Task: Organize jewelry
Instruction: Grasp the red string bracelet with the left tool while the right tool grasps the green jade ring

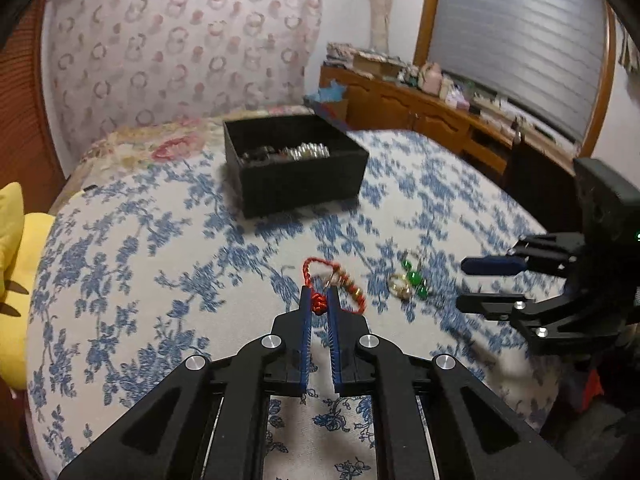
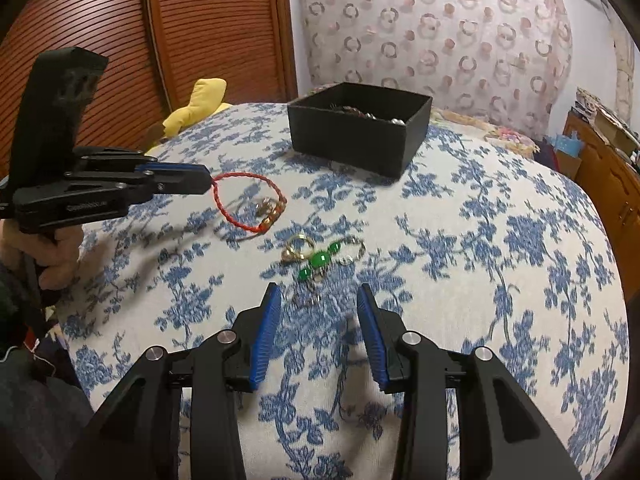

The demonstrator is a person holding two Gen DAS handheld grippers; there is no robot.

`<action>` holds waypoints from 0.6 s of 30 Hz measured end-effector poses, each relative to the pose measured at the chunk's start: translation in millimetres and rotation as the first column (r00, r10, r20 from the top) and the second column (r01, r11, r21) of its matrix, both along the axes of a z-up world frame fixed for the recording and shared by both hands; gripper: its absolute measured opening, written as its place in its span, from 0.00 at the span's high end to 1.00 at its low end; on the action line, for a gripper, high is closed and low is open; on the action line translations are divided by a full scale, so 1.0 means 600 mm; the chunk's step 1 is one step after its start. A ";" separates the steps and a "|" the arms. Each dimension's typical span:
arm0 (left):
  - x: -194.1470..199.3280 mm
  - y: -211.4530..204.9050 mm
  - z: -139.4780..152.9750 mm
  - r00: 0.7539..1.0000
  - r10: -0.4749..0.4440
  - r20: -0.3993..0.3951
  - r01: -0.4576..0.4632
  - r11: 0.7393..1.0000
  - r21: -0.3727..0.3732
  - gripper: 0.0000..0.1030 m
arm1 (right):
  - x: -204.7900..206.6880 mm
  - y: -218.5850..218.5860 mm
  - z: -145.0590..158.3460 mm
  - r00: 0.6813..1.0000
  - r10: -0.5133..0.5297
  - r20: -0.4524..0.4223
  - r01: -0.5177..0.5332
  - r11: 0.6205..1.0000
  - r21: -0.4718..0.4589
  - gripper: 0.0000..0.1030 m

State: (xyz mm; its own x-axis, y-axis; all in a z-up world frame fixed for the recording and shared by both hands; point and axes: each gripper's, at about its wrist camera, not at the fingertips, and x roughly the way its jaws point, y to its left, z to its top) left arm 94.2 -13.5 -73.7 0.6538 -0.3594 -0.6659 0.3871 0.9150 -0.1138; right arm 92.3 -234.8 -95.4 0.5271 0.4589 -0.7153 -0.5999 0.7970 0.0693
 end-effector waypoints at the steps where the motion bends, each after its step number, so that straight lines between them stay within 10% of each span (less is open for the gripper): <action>1: -0.002 0.001 0.005 1.000 0.004 0.009 -0.004 1.000 -0.005 0.94 | 0.004 0.002 0.002 1.000 0.005 -0.003 -0.005 1.000 0.003 0.71; 18: -0.010 0.008 0.029 0.999 0.026 0.046 -0.024 0.999 -0.043 0.94 | 0.059 0.061 -0.015 0.997 0.072 -0.009 -0.072 0.986 -0.151 0.82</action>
State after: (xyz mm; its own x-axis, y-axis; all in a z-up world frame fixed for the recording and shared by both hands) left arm 88.3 -8.7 -56.2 0.6926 -0.3699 -0.6193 0.3703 0.9191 -0.1348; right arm 127.7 -198.0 -104.4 0.4940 0.3820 -0.7811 -0.6560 0.7533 -0.0465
